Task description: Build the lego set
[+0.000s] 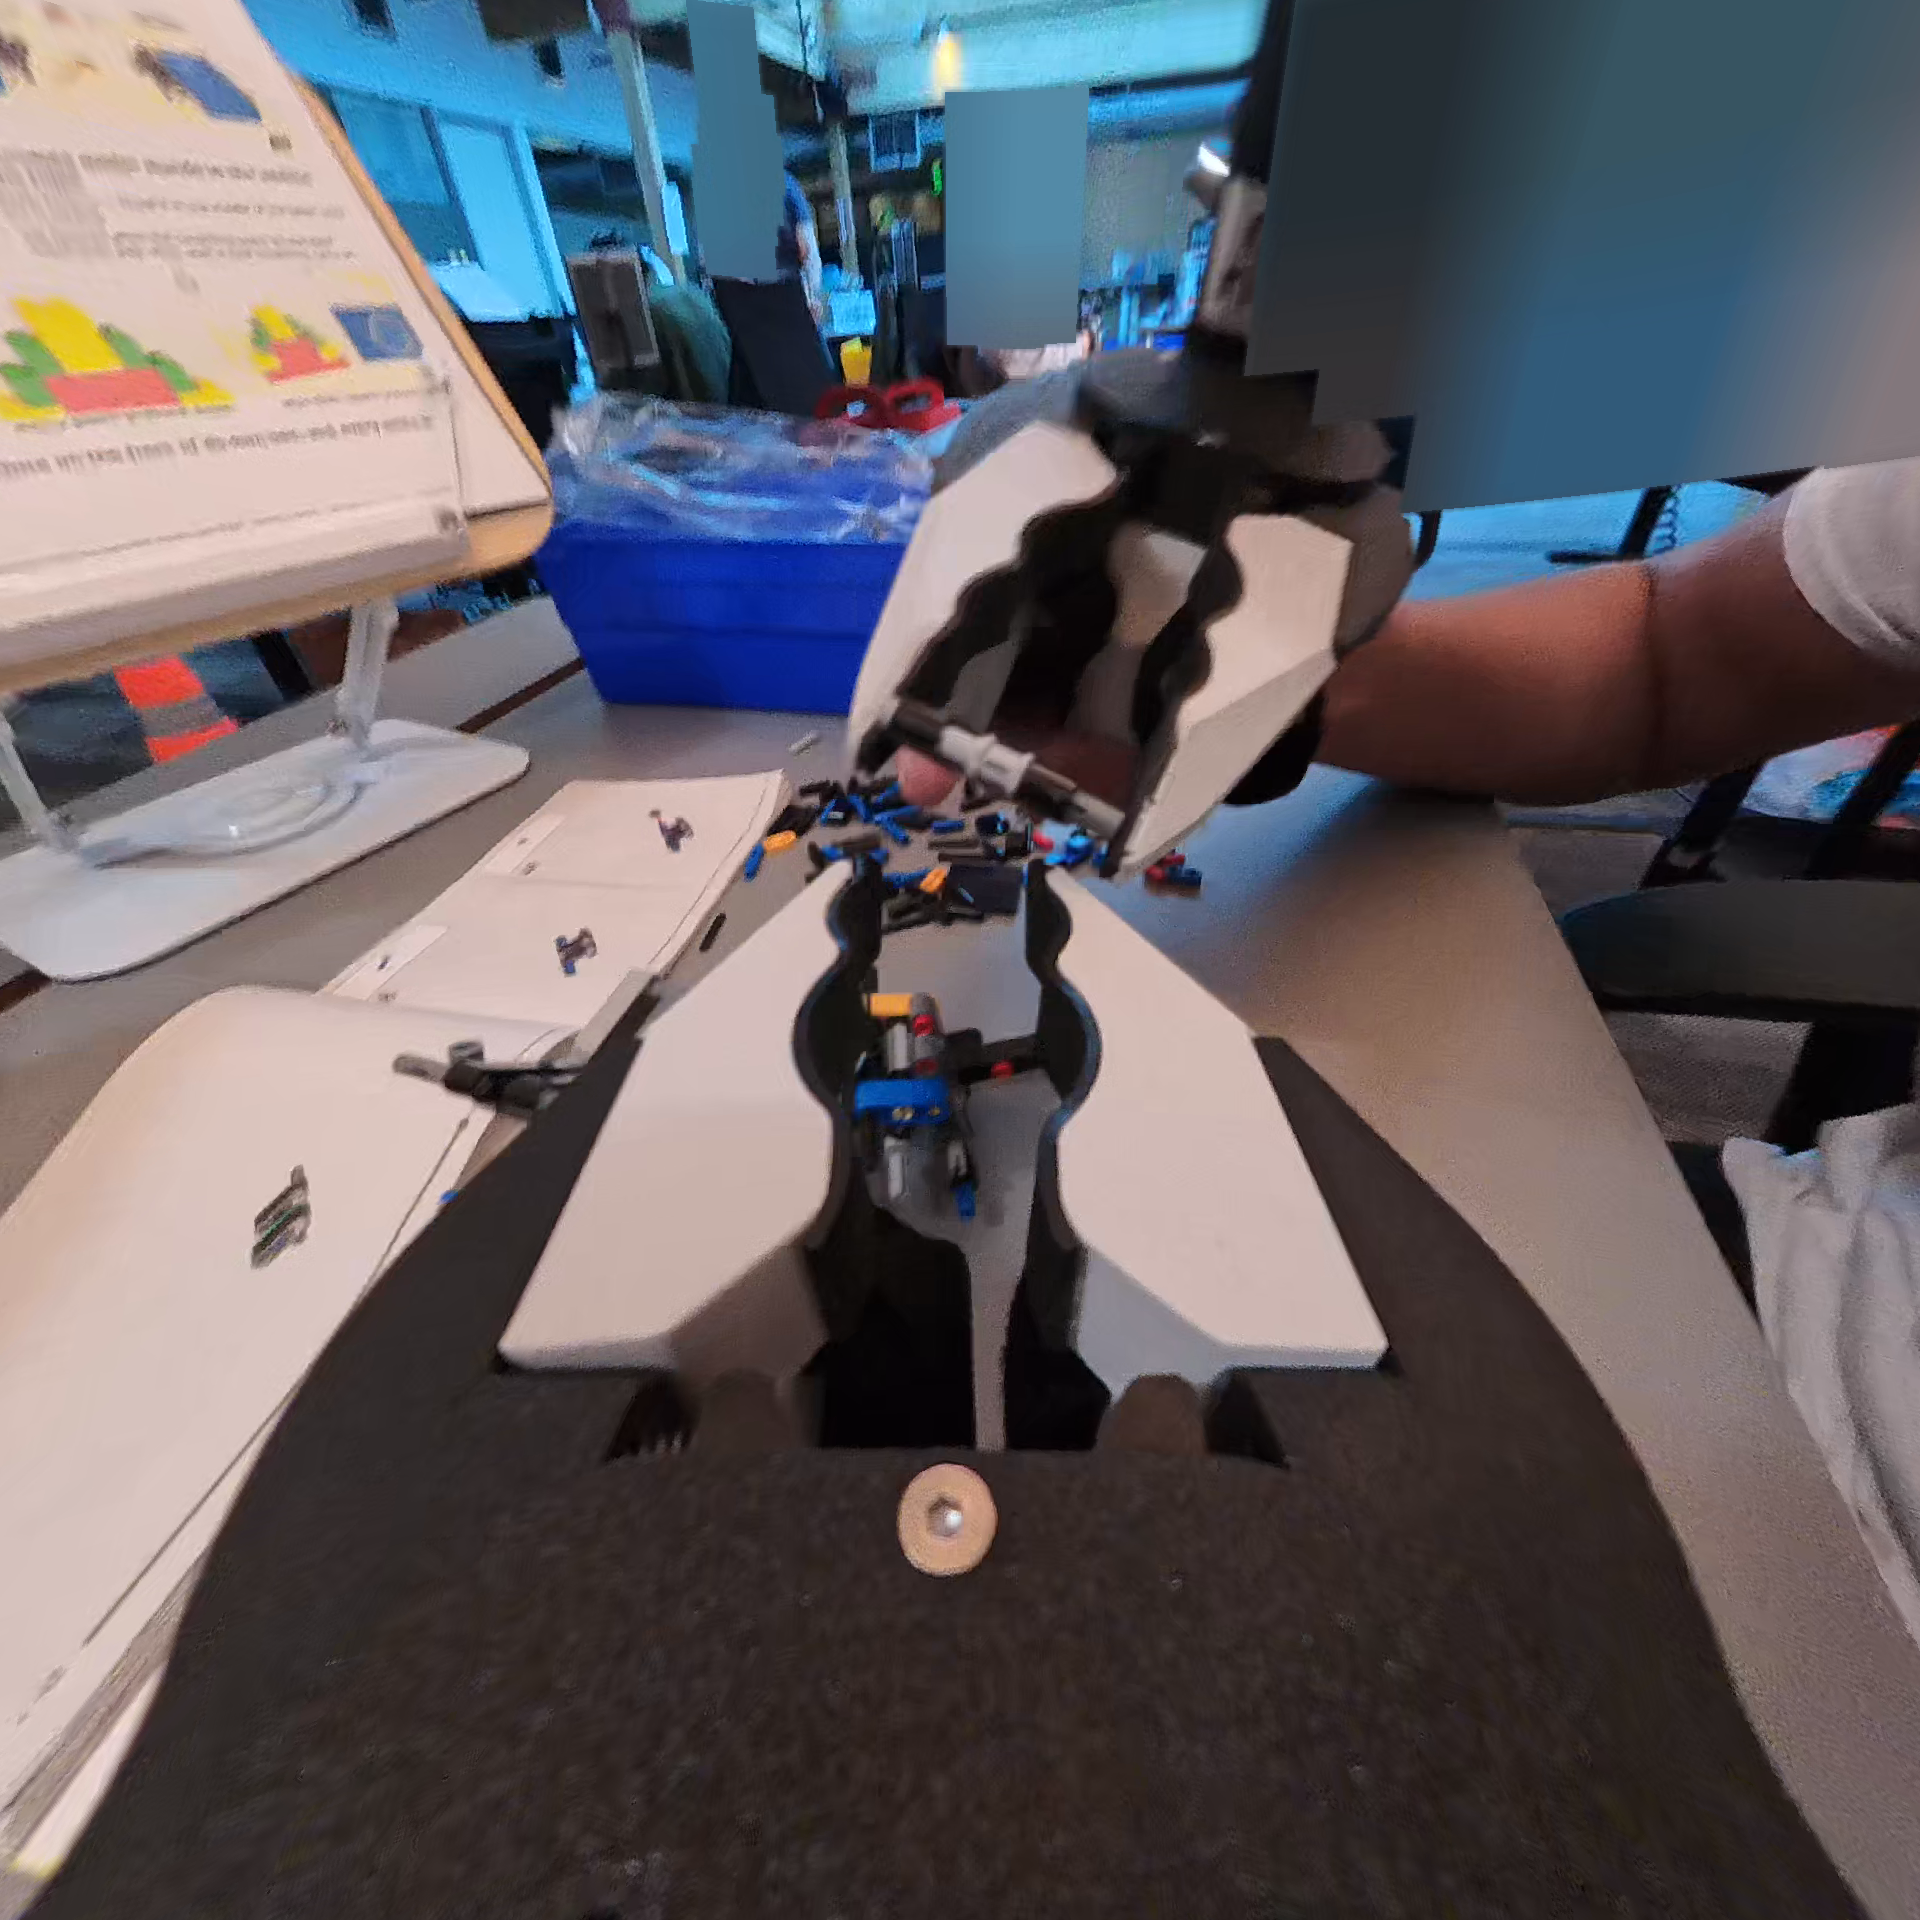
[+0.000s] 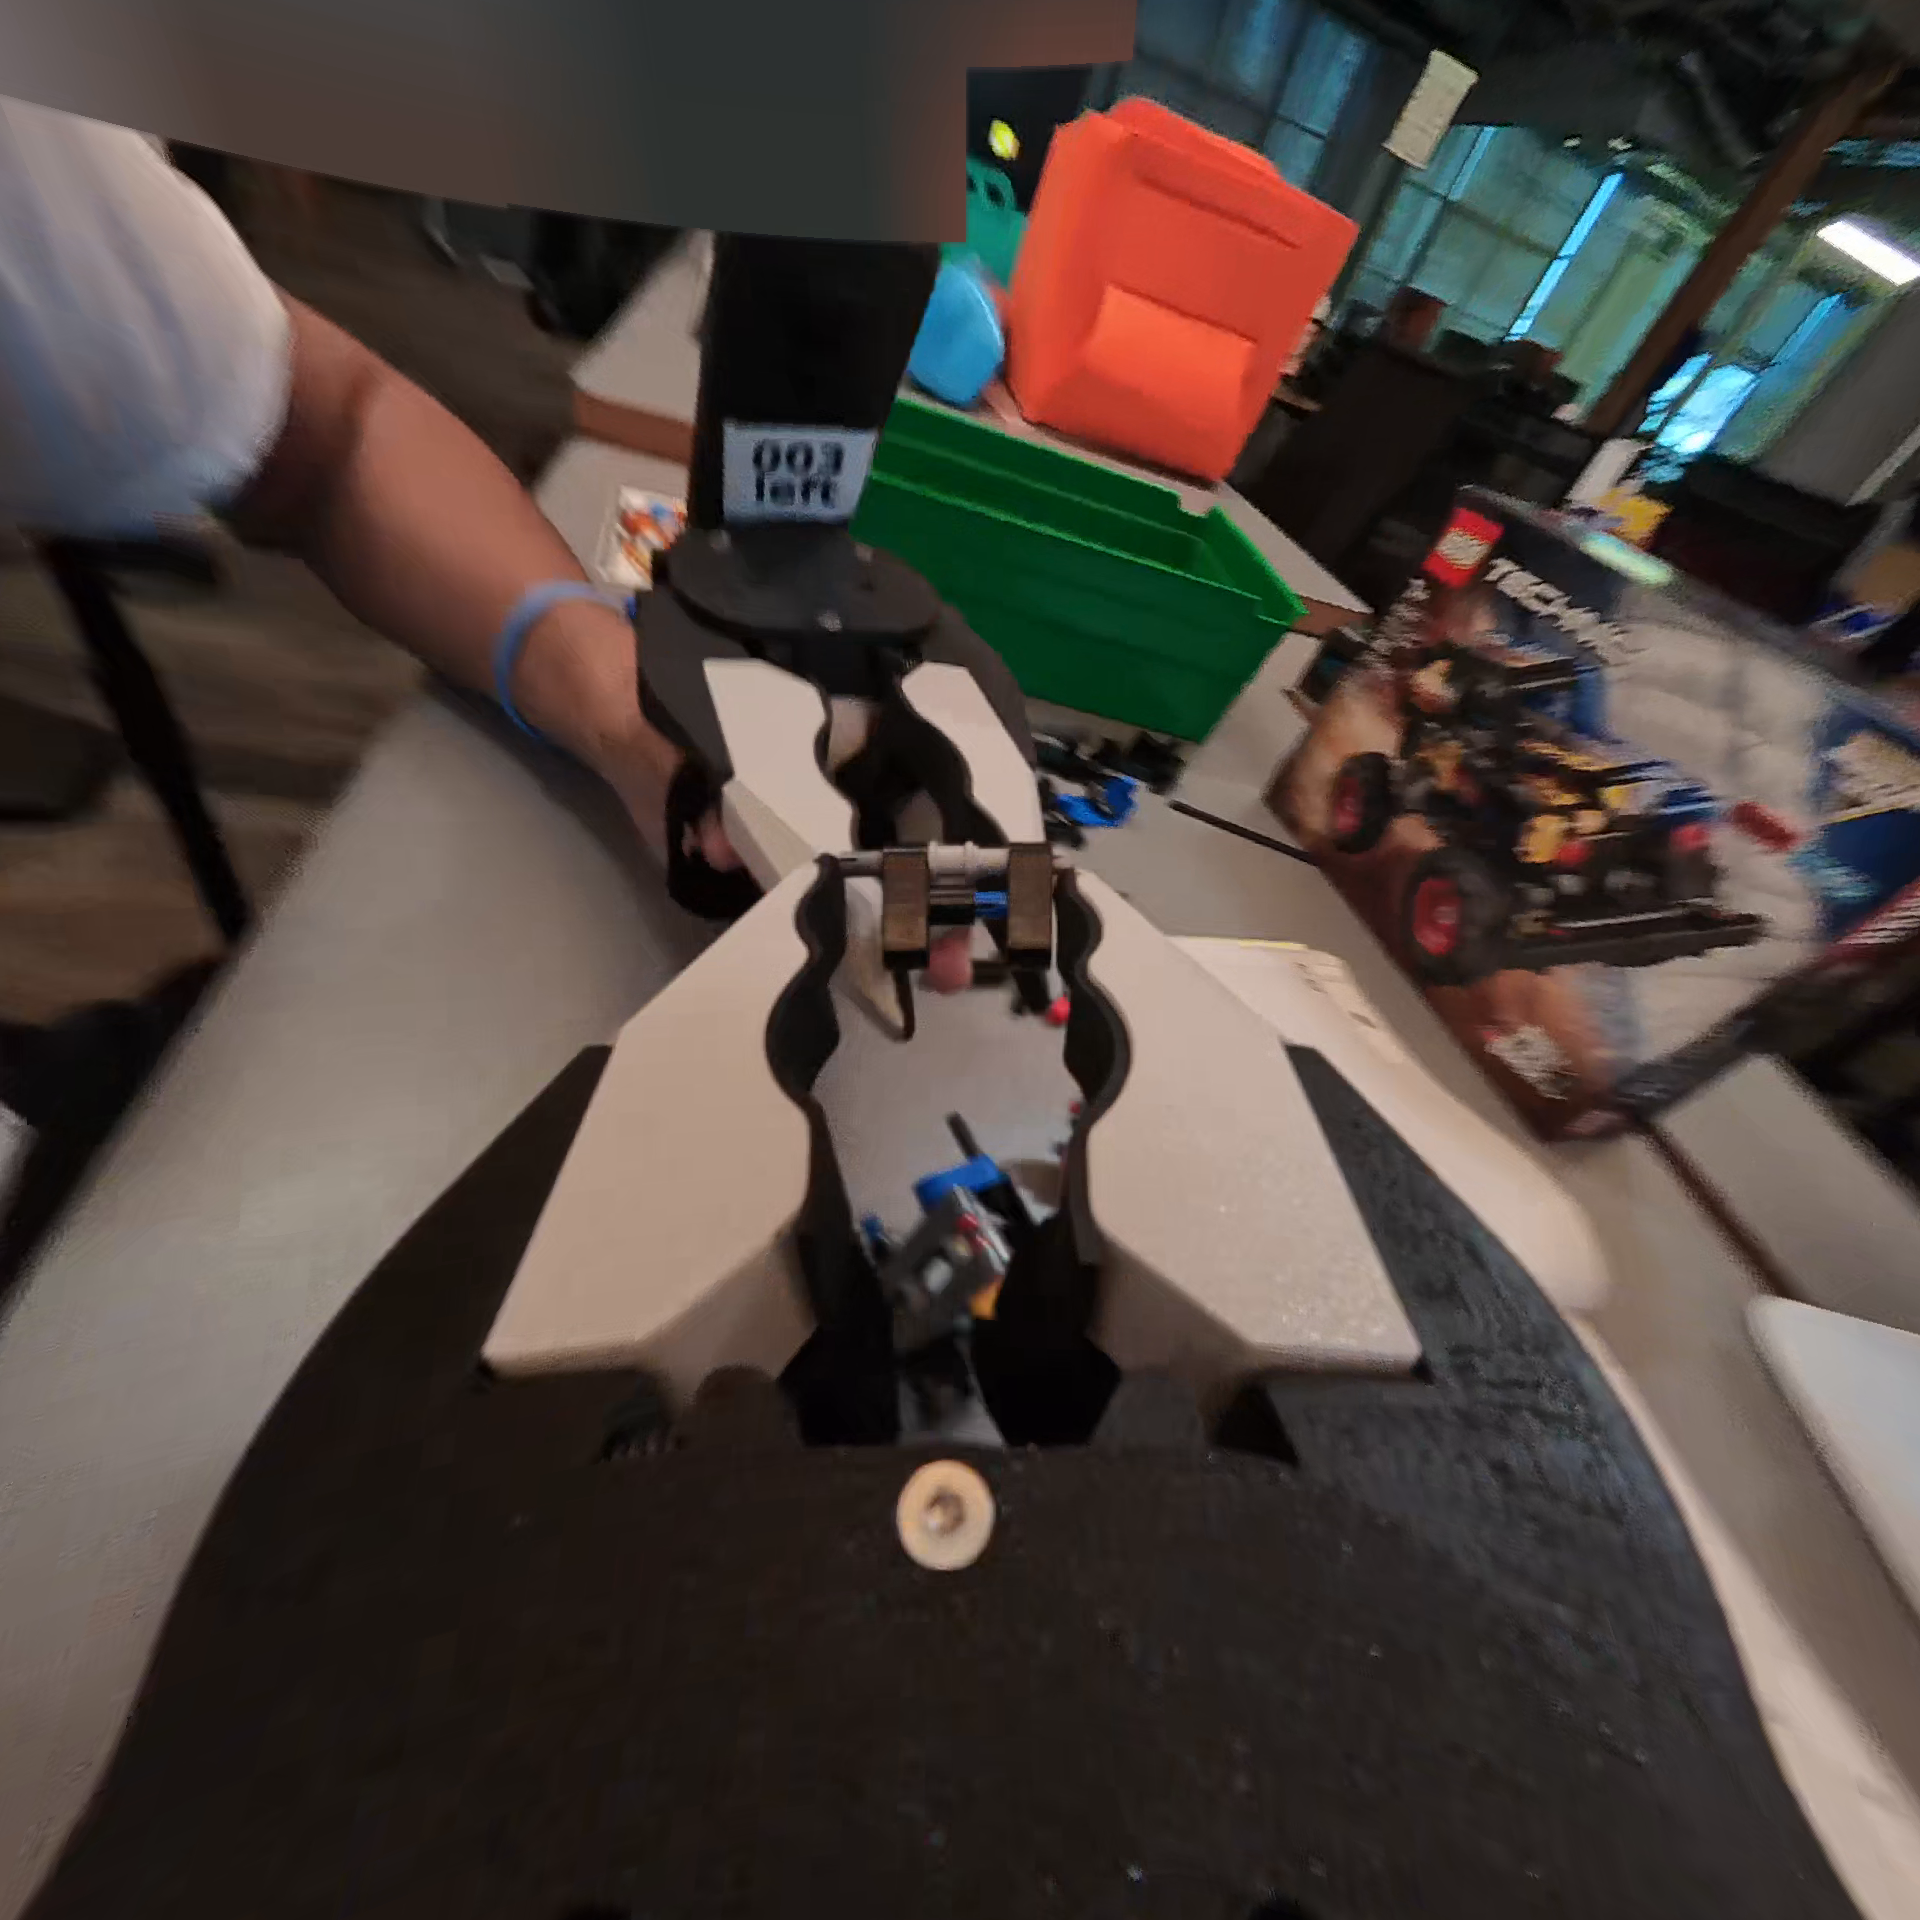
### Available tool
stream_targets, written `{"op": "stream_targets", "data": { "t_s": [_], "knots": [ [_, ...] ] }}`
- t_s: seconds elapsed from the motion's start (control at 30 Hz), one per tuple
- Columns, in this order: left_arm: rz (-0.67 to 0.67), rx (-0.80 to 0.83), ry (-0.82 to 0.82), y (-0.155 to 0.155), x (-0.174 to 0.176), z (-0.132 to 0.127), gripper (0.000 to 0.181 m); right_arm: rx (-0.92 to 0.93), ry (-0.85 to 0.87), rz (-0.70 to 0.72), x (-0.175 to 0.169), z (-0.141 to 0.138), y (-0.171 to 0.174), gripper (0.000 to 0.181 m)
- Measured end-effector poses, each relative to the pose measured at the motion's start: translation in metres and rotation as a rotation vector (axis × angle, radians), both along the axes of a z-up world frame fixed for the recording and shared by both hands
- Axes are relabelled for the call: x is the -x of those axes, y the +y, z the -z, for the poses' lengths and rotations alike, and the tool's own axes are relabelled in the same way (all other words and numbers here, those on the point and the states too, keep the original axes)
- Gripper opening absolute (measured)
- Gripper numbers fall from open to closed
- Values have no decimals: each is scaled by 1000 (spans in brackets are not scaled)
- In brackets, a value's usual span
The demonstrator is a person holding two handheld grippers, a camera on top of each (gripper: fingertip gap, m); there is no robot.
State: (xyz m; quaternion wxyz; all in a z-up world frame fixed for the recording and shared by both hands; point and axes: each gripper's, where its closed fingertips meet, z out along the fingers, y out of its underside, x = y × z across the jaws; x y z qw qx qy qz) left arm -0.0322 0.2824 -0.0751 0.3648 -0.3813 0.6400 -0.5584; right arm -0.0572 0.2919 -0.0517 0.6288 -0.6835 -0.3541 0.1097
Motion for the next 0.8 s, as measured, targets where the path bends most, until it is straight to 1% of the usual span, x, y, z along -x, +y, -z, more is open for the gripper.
{"op": "stream_targets", "data": {
  "t_s": [0.03,0.1,0.17,0.23,0.3,0.37,0.43,0.47,0.5,0.53,0.6,0.67,0.7,0.73,0.77,0.8],
  "knots": [
    [7,23,37,5,-1,1,25,-28,-69,47,-7,1,1,39],
    [19,104,75,19,-1,-4,24,-77,-181,122,-20,4,2,39],
    [58,236,102,24,-1,-13,24,-100,-264,174,-27,9,3,40],
    [112,335,160,16,-1,-10,29,-146,-343,198,-22,10,2,40],
    [117,391,200,11,-4,-4,24,-196,-449,216,-15,12,3,40],
    [144,435,212,9,-4,-3,13,-225,-547,243,-12,15,5,39],
    [150,461,222,12,-3,-3,13,-237,-591,268,-14,16,7,39],
    [143,466,224,17,-3,-3,16,-234,-606,286,-18,17,9,39],
    [135,475,219,22,-3,-4,24,-233,-615,301,-21,18,10,39],
    [133,493,209,25,-3,-7,26,-228,-619,309,-24,19,11,39],
    [166,502,213,17,-2,-8,27,-216,-636,310,-25,24,13,39],
    [185,450,236,4,-2,-3,28,-229,-690,310,-22,28,15,40],
    [163,432,227,4,-2,-3,27,-238,-718,305,-19,30,15,40],
    [147,424,214,5,-2,-4,11,-245,-740,304,-18,32,15,40],
    [132,422,210,7,-3,-4,5,-258,-752,304,-16,32,16,39],
    [132,429,210,7,-2,-4,6,-264,-759,307,-16,32,16,39]
  ]
}}
